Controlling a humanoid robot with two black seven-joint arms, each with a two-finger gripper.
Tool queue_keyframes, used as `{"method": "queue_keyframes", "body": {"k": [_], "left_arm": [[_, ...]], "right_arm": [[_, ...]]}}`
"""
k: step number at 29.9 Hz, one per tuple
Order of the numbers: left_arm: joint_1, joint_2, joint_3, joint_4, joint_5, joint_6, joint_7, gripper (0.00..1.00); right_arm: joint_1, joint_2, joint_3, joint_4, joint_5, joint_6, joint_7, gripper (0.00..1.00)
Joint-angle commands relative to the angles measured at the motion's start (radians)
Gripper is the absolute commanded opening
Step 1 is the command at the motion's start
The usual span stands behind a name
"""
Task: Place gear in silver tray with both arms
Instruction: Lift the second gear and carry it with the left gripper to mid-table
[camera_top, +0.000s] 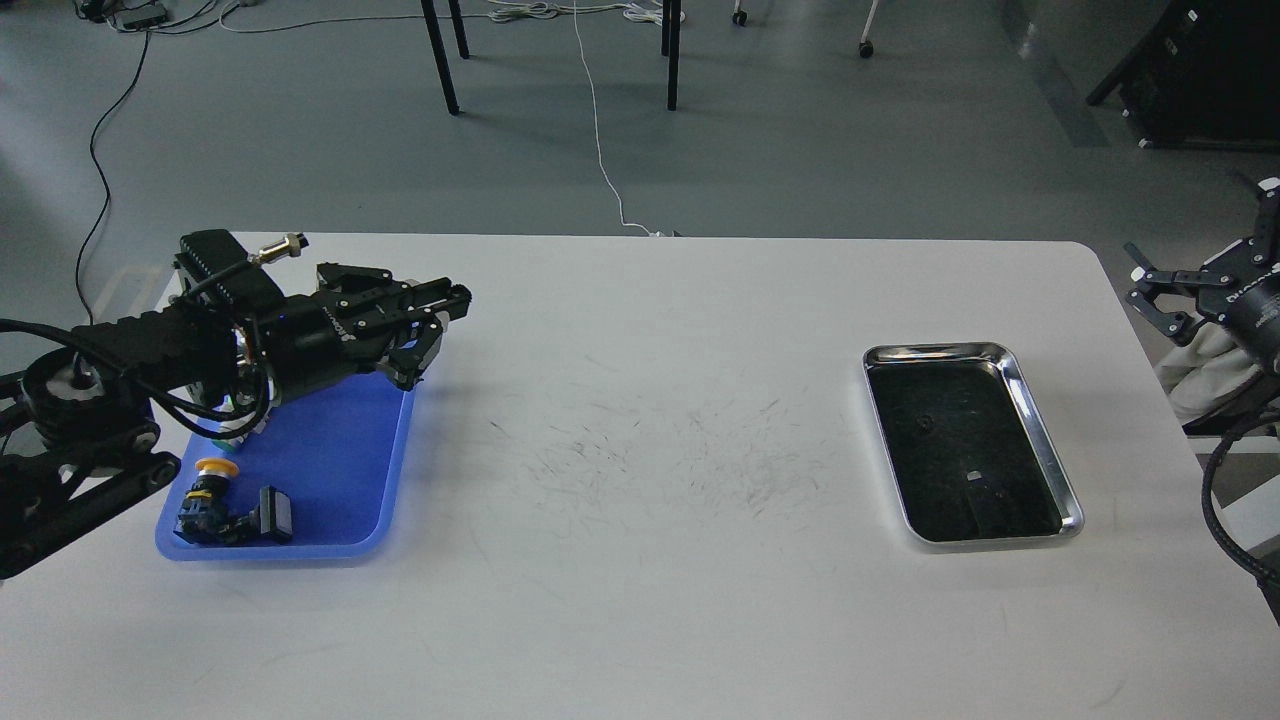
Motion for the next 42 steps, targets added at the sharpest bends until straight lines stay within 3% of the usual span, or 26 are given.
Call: {"method": "queue_keyframes", "body": {"k": [1, 8, 19, 28, 42], "left_arm": [[-0.024, -0.152, 0.003, -0.012, 0.01, -0.046, 0.06, 0.05], [-0.026, -0.407, 0.038, 0.023, 0.064, -0.099, 0.149, 0.05], [0.027, -0.777, 0.115, 0.296, 0.193, -0.089, 0.156, 0.05], [0.03, -0.788, 0.116, 0.461, 0.193, -0.061, 0.156, 0.05], [0.059, -0.788, 0.17, 0.427, 0.193, -0.03, 0.176, 0.06]], "right_arm": [[-0.002, -0.008, -0.001, -0.045, -0.001, 0.0, -0.001, 0.98], [-0.01, -0.008, -0.01, -0.07, -0.001, 0.0, -0.011, 0.97], [-0.016, -0.005, -0.014, -0.082, -0.001, 0.0, -0.009, 0.97], [-0.028, -0.002, -0.013, -0.082, -0.001, 0.0, -0.009, 0.98], [-0.031, -0.003, -0.013, -0.082, -0.001, 0.0, -0.008, 0.98]]}}
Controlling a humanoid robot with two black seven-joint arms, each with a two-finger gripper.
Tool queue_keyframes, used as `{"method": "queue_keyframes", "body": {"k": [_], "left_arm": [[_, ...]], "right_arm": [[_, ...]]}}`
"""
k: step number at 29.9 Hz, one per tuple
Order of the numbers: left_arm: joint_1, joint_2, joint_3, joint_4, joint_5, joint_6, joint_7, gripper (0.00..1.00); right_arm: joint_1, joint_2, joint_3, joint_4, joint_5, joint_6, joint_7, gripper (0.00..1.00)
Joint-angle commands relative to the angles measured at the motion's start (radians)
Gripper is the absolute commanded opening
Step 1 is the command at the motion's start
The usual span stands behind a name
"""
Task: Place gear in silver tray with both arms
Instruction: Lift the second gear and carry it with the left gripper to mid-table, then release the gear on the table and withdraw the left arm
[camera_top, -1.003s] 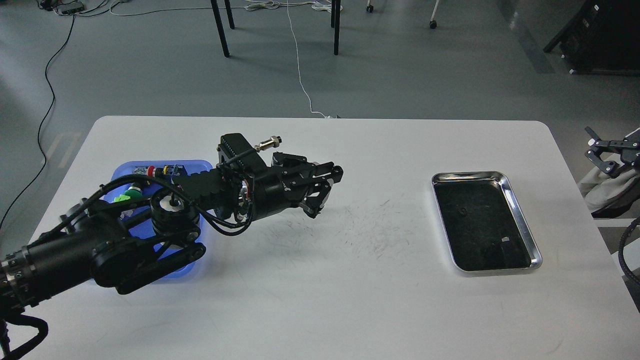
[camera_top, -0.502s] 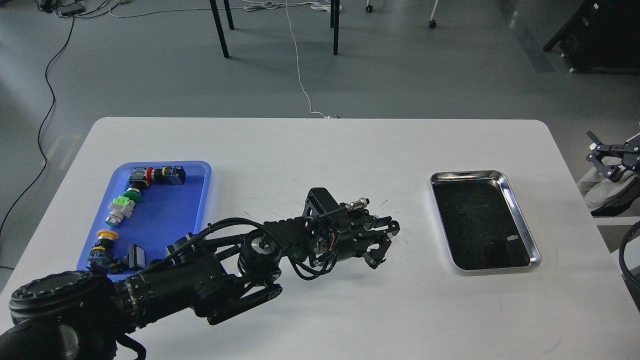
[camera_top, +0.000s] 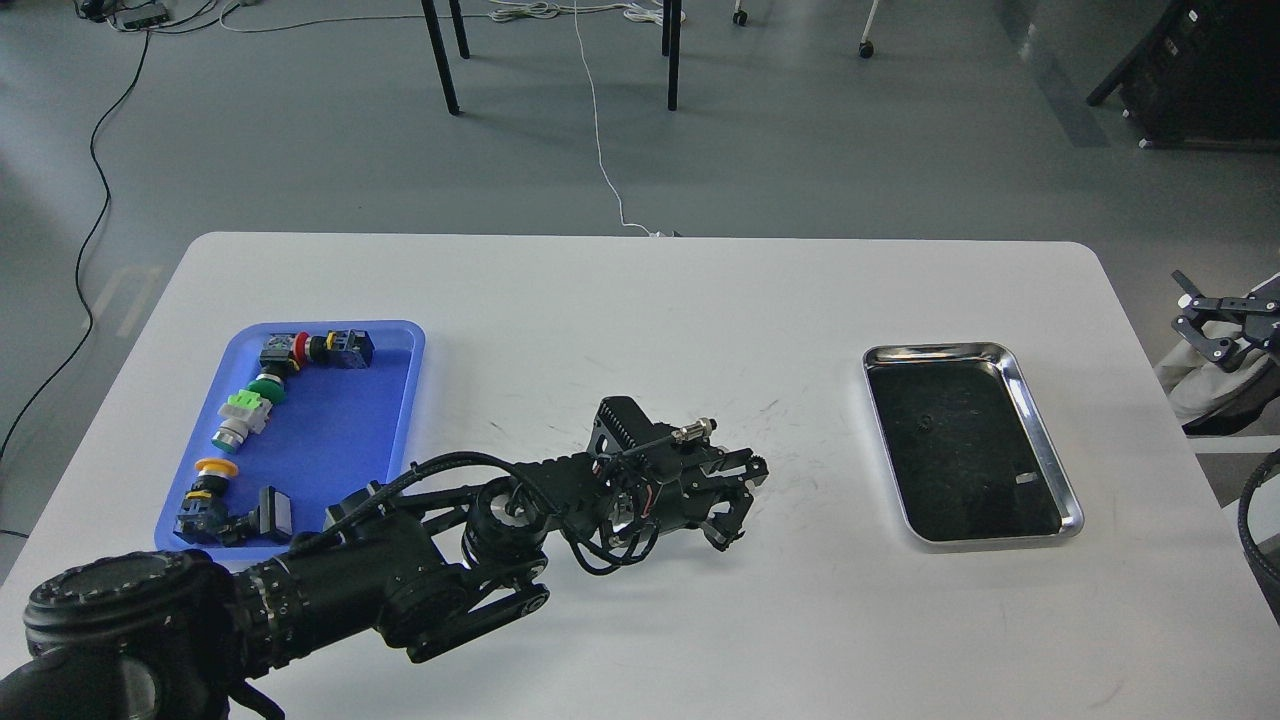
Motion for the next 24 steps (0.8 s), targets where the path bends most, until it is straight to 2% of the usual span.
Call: {"method": "queue_keyframes", "body": {"k": [1, 8, 11, 15, 24], "left_arm": [[0.012, 0.0, 0.001, -0.006, 0.0, 0.0, 0.006, 0.08], [0.057, 0.0, 0.001, -0.009, 0.0, 0.0, 0.006, 0.16], [0.052, 0.0, -0.002, -0.019, 0.0, 0.0, 0.003, 0.36], [0.04, 0.0, -0.002, -0.02, -0.054, 0.032, -0.002, 0.47], [0.039, 0.0, -0.002, -0.046, -0.16, 0.071, -0.005, 0.87]], "right_arm": [[-0.001, 0.0, 0.0, 0.0, 0.0, 0.0, 0.0, 0.98], [0.0, 0.0, 0.0, 0.011, -0.001, 0.0, 0.0, 0.98], [0.0, 0.001, -0.002, 0.017, -0.003, 0.0, 0.0, 0.98], [-0.001, 0.012, -0.006, 0.035, -0.004, 0.0, 0.0, 0.98], [0.006, 0.017, -0.002, 0.127, -0.064, 0.0, 0.002, 0.99]]}}
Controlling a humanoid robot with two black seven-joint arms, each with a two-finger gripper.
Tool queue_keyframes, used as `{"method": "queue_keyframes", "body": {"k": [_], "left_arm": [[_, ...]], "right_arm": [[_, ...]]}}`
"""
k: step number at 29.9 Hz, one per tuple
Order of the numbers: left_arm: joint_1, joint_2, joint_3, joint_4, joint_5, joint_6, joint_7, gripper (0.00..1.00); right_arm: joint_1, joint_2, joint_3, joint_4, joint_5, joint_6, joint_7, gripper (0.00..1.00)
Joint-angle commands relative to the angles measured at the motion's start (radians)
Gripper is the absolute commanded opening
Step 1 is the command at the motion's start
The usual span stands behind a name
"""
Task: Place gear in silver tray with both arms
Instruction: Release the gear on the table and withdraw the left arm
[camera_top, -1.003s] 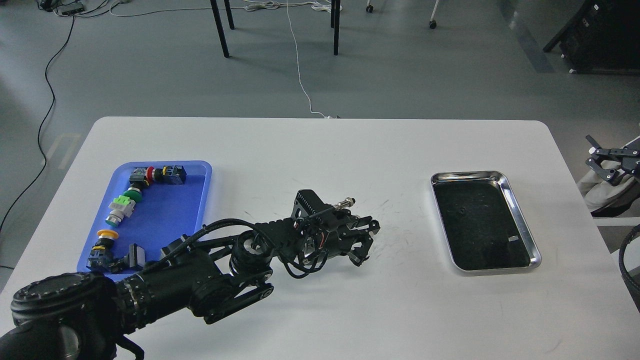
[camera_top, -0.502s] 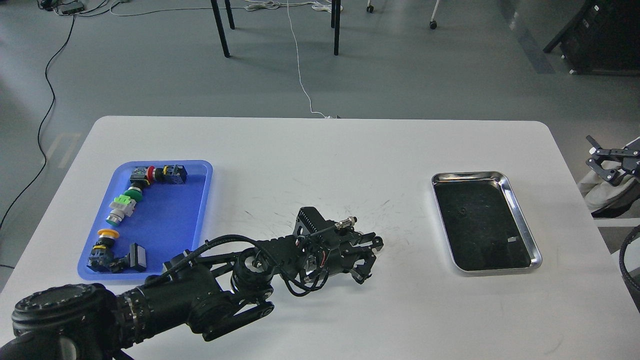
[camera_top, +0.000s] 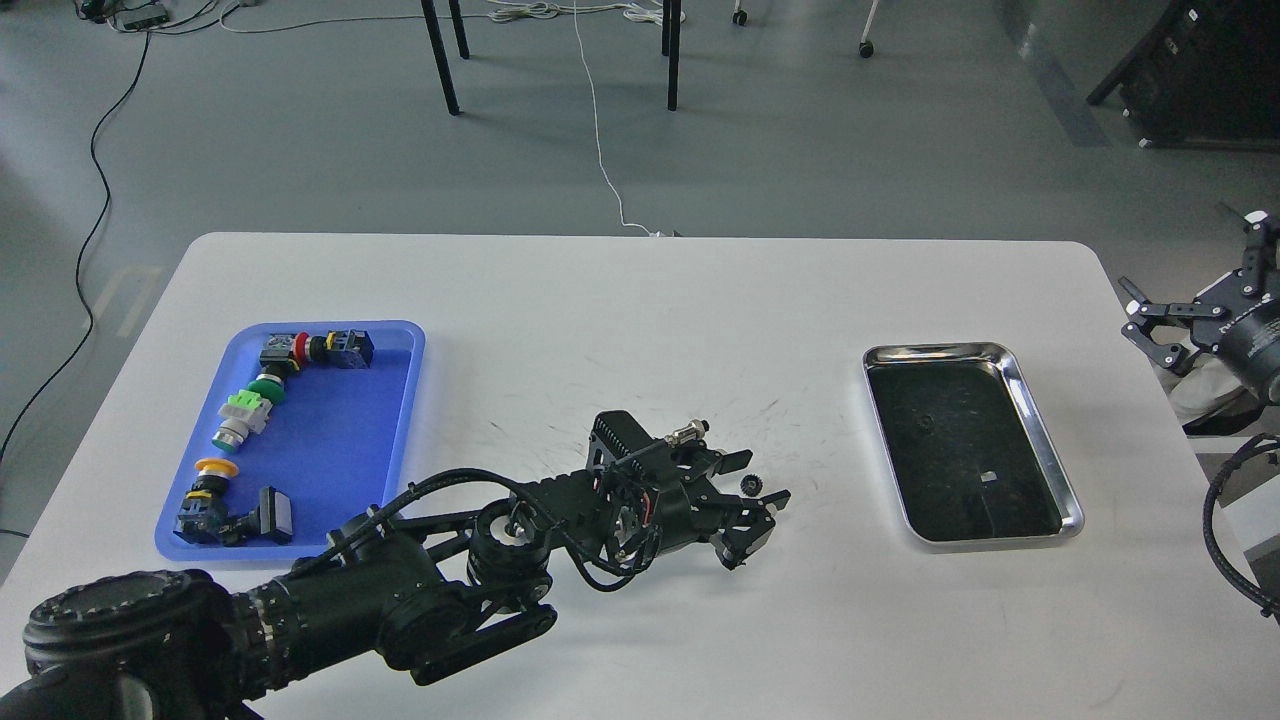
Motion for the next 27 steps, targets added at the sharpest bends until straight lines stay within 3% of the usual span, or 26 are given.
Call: {"method": "queue_keyframes", "body": {"k": [1, 6, 14, 24, 27], "left_arm": [[-0.003, 0.0, -0.004, -0.004, -0.043, 0.036, 0.0, 0.89], [-0.034, 0.0, -0.108, -0.001, -0.117, 0.049, 0.0, 0.97], [-0.109, 0.0, -0.323, 0.011, -0.436, 0.063, 0.009, 0.97], [-0.1, 0.359, -0.465, -0.003, -1.065, 0.092, -0.002, 0.97], [-0.095, 0.432, -0.482, -0.003, -1.284, 0.088, -0.008, 0.97]], "right_arm": [[0.01, 0.001, 0.001, 0.029, -0.023, 0.0, 0.0, 0.98], [0.036, 0.003, 0.003, 0.085, -0.086, 0.0, 0.0, 0.99], [0.122, 0.003, 0.003, 0.205, -0.285, 0.0, -0.003, 0.99], [0.274, 0.013, -0.005, 0.302, -0.617, 0.0, -0.003, 0.99], [0.417, 0.037, -0.125, 0.311, -0.735, 0.0, -0.003, 0.99]]}}
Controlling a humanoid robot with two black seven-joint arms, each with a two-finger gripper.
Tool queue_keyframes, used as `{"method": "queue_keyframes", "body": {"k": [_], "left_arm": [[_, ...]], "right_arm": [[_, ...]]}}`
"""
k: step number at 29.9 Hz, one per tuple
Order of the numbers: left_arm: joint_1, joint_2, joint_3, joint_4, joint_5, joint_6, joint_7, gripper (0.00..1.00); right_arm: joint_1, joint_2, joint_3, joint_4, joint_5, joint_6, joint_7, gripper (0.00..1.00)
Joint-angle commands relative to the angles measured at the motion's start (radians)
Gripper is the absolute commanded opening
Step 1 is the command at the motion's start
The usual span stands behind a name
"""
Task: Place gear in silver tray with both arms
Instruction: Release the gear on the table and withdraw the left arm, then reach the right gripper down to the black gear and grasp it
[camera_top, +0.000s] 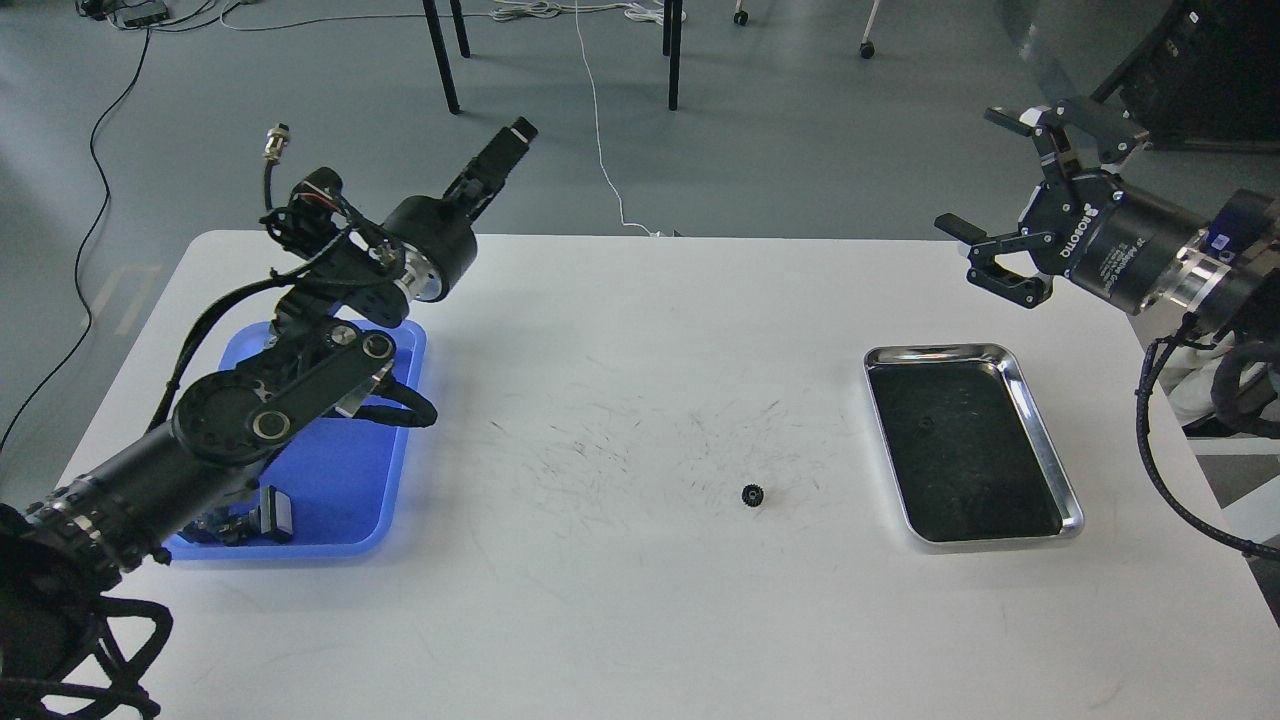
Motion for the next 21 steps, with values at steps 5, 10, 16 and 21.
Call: {"method": "queue_keyframes", "body": {"k": [5, 10, 16, 21], "left_arm": [[0.033, 0.187, -0.016, 0.0, -0.53, -0.034, -0.023, 0.97], [0.108, 0.235, -0.016, 0.001, -0.669, -0.238, -0.02, 0.97], [0.156, 0.236, -0.015, 0.001, -0.666, -0.321, -0.02, 0.97], [0.166, 0.238, -0.001, 0.001, -0.654, -0.315, -0.023, 0.98]], "right_arm": [[0.494, 0.106, -0.557, 0.031, -0.191, 0.0, -0.001, 0.99], [0.717, 0.296, -0.83, 0.037, -0.28, 0.0, -0.036, 0.99], [0.804, 0.497, -1.045, 0.038, -0.378, -0.016, -0.073, 0.99], [0.818, 0.617, -1.164, 0.057, -0.417, -0.015, -0.073, 0.99]]}}
